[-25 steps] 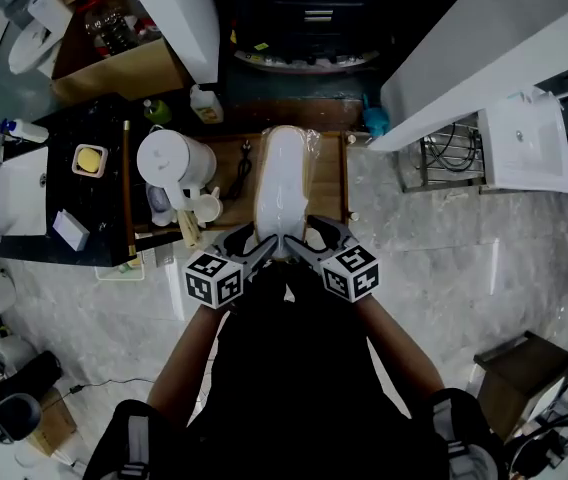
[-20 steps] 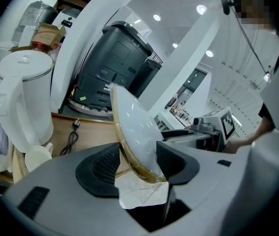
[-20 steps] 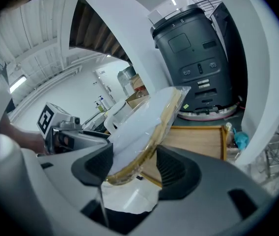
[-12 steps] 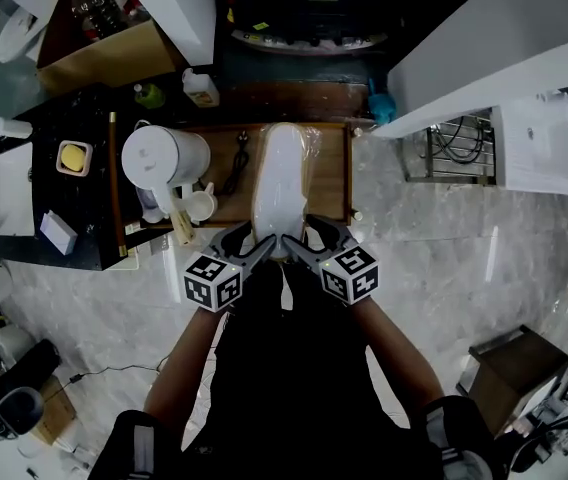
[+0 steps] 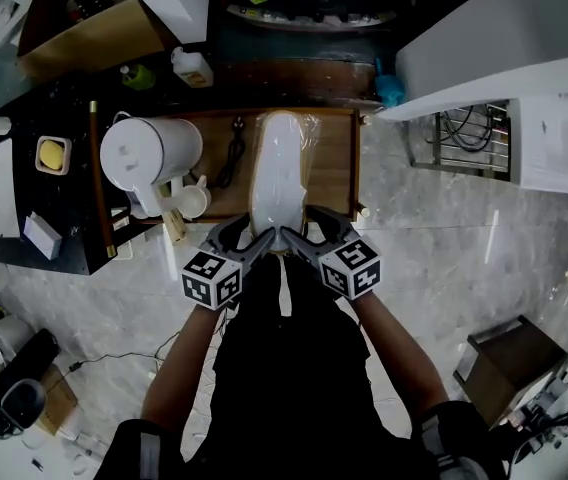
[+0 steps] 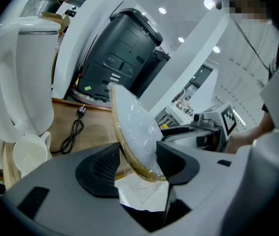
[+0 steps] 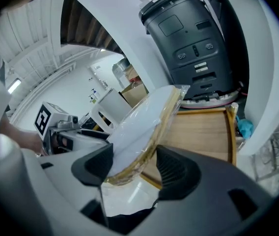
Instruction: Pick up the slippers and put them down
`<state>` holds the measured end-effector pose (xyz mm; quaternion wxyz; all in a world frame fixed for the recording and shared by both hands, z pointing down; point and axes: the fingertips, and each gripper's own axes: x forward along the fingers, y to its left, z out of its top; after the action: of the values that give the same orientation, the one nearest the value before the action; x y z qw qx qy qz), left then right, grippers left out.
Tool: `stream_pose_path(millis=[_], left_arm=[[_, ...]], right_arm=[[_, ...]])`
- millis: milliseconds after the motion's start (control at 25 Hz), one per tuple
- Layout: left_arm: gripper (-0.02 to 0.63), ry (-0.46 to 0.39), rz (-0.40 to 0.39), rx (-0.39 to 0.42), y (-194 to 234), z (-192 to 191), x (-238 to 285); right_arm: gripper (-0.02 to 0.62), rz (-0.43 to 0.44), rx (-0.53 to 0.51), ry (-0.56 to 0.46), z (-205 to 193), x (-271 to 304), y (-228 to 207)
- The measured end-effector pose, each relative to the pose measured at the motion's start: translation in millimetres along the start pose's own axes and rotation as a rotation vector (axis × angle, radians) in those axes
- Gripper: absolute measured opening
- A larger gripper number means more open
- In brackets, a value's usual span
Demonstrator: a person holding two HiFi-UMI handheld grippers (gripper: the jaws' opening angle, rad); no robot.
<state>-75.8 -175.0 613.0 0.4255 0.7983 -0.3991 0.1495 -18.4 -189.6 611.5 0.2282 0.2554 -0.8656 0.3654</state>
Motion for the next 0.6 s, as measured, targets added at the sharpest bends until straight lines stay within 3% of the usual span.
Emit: stream_pose_path(millis=[600], left_arm=[[0.236, 0.062, 0.004, -0.017, 35, -40, 38]], right_arm=[[0.281, -0.021, -0.017, 0.08, -41, 37, -33]])
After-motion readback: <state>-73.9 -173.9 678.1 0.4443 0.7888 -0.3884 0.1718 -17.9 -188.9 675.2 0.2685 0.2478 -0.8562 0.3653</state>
